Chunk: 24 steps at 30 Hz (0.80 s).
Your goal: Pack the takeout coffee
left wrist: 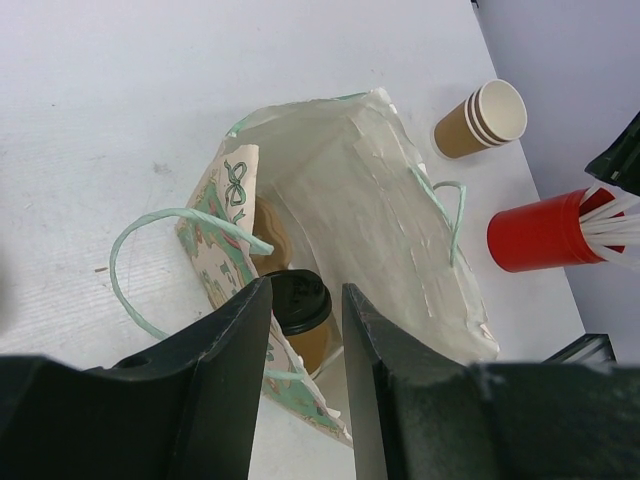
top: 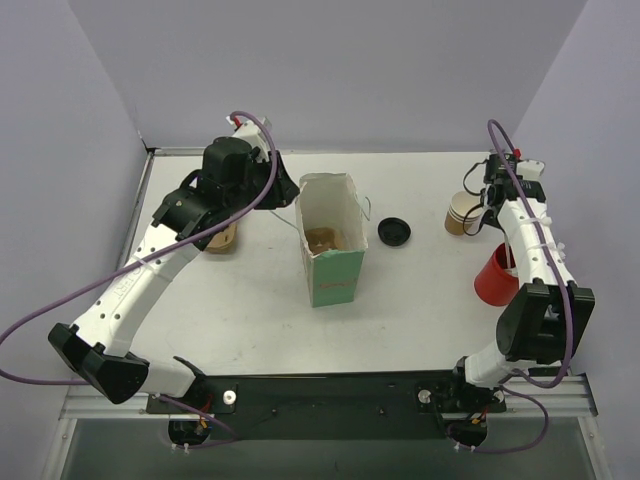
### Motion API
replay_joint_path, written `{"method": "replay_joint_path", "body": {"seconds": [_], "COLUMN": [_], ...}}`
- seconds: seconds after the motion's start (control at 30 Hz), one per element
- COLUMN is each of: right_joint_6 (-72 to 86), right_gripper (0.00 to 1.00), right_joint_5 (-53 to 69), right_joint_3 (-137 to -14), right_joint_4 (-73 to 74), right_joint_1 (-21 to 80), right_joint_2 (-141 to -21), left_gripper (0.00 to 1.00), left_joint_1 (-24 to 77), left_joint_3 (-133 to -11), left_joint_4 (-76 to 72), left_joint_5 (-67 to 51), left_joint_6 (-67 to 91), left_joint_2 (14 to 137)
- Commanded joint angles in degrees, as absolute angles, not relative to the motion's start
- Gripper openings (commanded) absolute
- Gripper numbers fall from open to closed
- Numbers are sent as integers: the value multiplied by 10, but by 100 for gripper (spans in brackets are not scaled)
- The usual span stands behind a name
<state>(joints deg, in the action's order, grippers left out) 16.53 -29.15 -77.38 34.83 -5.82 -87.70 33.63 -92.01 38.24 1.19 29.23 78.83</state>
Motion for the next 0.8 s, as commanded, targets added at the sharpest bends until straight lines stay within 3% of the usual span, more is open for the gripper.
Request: {"method": "replay_joint_path", "body": {"seconds": [0.0,0.27,0.77], "right_joint_6": [155,151,160], "right_gripper": [30,1,0], "right_joint_5": [-322,-357,-330], "right_joint_3": [-802,-844,-990], "right_joint_4": [356,400,526], "right_joint_1": [-47,-30,-20], "right_joint_2": [-891,-907,-856], "left_gripper": [44,44,44], "left_joint_1": [330,327,320], "left_joint_3": [-933,-930,-925], "left_joint_4": [347,345,345], "left_joint_5": [7,6,4], "left_joint_6": [283,285,284], "left_joint_2": [767,769,772]}}
